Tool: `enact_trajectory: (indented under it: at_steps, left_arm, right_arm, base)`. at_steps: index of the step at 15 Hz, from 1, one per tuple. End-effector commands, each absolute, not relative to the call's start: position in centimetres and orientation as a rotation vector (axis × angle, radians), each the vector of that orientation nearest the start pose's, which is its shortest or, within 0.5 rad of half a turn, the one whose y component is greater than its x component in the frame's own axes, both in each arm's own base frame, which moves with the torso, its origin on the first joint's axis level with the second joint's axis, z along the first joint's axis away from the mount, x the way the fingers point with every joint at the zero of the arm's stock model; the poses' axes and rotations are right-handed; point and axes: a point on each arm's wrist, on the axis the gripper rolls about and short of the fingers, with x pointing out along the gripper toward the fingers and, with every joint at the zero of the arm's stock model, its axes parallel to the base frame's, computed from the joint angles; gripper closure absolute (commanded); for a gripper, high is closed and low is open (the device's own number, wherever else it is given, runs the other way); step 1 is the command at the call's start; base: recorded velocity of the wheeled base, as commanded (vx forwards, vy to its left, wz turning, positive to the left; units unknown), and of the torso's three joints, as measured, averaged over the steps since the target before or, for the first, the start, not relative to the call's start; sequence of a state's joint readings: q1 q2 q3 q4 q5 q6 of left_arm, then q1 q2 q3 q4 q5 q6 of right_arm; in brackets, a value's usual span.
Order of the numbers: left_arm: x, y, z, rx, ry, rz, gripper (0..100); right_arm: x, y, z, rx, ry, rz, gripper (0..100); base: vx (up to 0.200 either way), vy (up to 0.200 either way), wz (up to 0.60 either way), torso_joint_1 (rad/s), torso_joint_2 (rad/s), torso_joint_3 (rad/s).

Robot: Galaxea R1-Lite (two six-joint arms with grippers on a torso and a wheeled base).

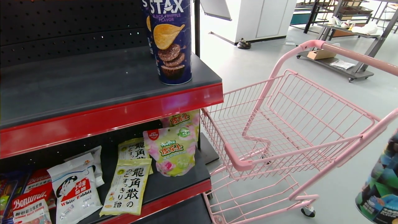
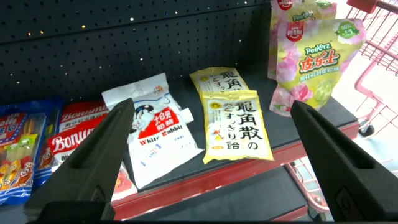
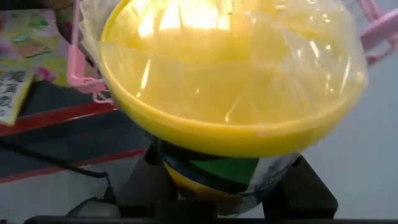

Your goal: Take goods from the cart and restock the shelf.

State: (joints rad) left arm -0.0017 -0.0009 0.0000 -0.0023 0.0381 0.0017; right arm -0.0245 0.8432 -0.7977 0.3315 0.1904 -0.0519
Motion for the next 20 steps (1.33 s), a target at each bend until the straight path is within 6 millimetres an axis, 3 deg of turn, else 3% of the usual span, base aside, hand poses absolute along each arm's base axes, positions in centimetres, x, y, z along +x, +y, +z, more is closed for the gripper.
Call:
enact_trajectory:
  at_steps: [1, 9, 13, 20]
  left_arm:
    - [-2.3, 0.1, 7.6, 0.001, -0.003, 0.037, 0]
    - [-2.3, 0.1, 7.6, 0.001, -0.003, 0.037, 0]
    - [-2.3, 0.1, 7.6, 0.001, -0.003, 0.037, 0]
    - [-2.3, 0.1, 7.6, 0.001, -0.003, 0.037, 0]
  right_arm:
    - [5.3, -0.2, 24.3, -0.035, 0.344, 0.054, 100]
    - [5.0, -0.4, 22.7, -0.084, 0.381, 0.009, 100]
    - [5.1, -0.4, 23.1, -0.109, 0.367, 0.019, 100]
    - [8.4, -0.4, 25.5, -0.162, 0.25, 0.092, 100]
  base:
    - [0.0, 0.0, 0.0, 0.0, 0.0, 0.0]
    - [0.0, 0.0, 0.0, 0.0, 0.0, 0.0]
    - [0.0, 0.0, 0.0, 0.046, -0.28, -0.226]
    - [0.0, 0.0, 0.0, 0.122, -0.49, -0.37]
